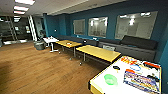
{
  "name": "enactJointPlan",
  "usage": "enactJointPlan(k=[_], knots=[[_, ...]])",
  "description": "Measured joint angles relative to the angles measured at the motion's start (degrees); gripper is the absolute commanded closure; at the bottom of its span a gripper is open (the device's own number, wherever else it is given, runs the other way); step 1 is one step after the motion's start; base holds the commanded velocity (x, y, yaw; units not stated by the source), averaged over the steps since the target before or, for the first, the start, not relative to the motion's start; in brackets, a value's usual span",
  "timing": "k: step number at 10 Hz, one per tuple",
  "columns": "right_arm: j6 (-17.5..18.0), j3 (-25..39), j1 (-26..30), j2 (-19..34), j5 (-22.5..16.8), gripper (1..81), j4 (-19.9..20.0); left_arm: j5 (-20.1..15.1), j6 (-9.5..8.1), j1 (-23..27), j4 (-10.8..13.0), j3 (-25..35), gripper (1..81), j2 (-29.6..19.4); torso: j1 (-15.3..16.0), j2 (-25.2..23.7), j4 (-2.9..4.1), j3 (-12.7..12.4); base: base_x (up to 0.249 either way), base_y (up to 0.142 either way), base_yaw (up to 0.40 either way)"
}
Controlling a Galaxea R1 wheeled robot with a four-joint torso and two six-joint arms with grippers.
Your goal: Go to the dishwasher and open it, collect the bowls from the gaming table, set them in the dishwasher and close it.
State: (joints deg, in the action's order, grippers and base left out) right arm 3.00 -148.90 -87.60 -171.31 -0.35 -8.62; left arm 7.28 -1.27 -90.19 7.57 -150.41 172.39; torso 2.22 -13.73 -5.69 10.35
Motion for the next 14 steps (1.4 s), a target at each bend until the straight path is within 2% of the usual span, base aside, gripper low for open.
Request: enactJointPlan(k=[7, 14], knots=[[0.02, -0.02, 0.43, 0.12, 0.33, 1.0, 0.0, -0.94, 0.0, -0.28, 1.11, 0.05, 1.0, -0.22, 0.0, 0.0, 0.0, 0.0, 0.0, 0.0, -0.377], [0.0, 0.0, -0.18, 0.09, 0.13, 1.0, 0.0, -0.87, 0.0, 0.09, 1.24, -0.01, 1.0, -0.34, -0.02, 0.0, 0.0, 0.0, 0.0, 0.0, -0.4]])
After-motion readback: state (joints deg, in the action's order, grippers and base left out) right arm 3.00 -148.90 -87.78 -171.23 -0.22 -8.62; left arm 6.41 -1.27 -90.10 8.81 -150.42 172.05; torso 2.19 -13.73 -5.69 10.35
